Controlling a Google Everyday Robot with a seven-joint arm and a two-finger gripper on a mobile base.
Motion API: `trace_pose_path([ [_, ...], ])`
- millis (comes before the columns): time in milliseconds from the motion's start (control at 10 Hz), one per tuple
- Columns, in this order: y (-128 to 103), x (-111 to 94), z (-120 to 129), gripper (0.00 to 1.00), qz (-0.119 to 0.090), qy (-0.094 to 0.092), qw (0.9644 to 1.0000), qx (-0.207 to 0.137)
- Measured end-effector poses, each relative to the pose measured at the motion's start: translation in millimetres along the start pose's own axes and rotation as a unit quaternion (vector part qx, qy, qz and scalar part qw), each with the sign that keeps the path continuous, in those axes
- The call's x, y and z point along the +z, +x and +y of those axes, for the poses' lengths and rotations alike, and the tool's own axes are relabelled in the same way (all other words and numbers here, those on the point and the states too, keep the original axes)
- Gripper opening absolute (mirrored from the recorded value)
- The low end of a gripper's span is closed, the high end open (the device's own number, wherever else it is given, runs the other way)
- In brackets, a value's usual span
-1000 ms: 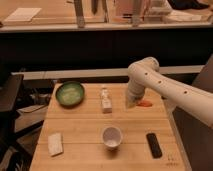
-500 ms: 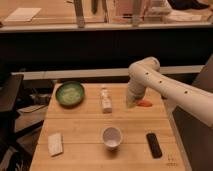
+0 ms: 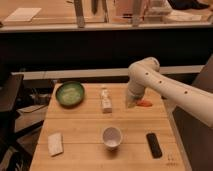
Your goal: Move the arm in a circular motion
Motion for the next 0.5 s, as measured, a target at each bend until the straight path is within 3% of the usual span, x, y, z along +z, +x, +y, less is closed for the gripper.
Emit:
trace_pose_path([
  [300,2.4,-0.8,-3.0,0.01,0.006,-0.002,1.0000,0.002],
  [500,9.5,-0.7,-22.2,0.01,0.019,-0.003,0.9998,0.004],
])
